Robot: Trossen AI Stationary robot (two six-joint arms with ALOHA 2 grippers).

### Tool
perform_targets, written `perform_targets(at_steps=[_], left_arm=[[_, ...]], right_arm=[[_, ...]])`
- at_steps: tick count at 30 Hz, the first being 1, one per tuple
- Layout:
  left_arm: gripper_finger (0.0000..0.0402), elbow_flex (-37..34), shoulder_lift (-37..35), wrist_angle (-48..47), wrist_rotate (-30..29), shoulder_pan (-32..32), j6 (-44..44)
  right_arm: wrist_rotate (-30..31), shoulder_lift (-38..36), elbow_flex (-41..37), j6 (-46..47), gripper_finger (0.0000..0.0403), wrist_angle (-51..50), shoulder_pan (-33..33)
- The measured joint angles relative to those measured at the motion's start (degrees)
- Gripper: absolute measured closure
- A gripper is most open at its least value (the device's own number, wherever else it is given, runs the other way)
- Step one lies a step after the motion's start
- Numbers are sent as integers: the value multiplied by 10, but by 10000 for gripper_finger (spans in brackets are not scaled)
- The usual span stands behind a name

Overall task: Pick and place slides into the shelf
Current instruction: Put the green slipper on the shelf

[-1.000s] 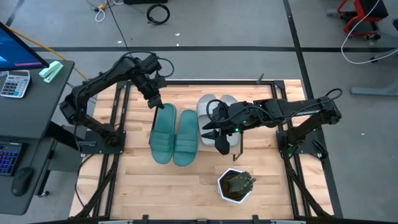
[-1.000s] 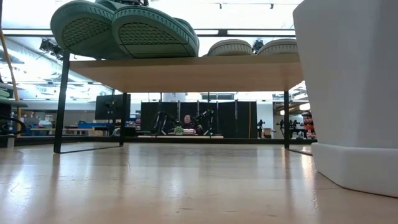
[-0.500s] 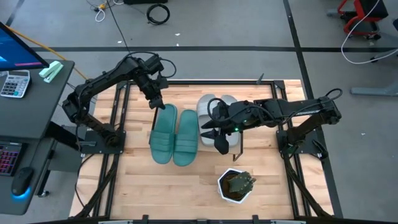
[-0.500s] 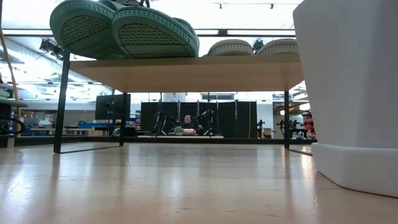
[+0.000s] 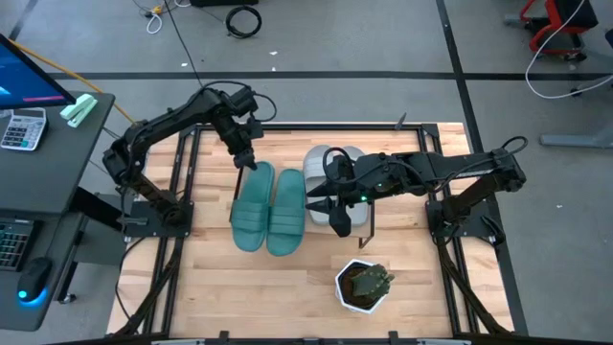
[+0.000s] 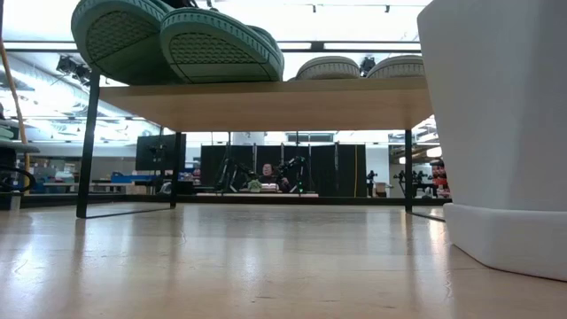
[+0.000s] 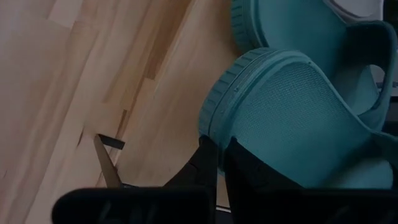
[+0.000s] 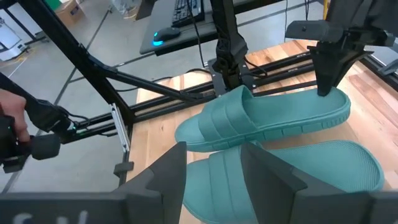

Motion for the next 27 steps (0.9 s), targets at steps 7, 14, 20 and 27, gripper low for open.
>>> perform_targets(at_steps=[7,14,20,27], left_arm=[[389,0,1,1,-16,0,5],[389,0,1,-1,-24,0,5],[389,0,1,-2,-25,0,5],[389,0,1,-2,-25,1,5]], right_arm=[[0,0,0,-1,243,7,0],[-60,0,0,0,243,58,-23],[-100,0,0,-11,243,74,-44],[-116,15,1,-37,244,96,-52]])
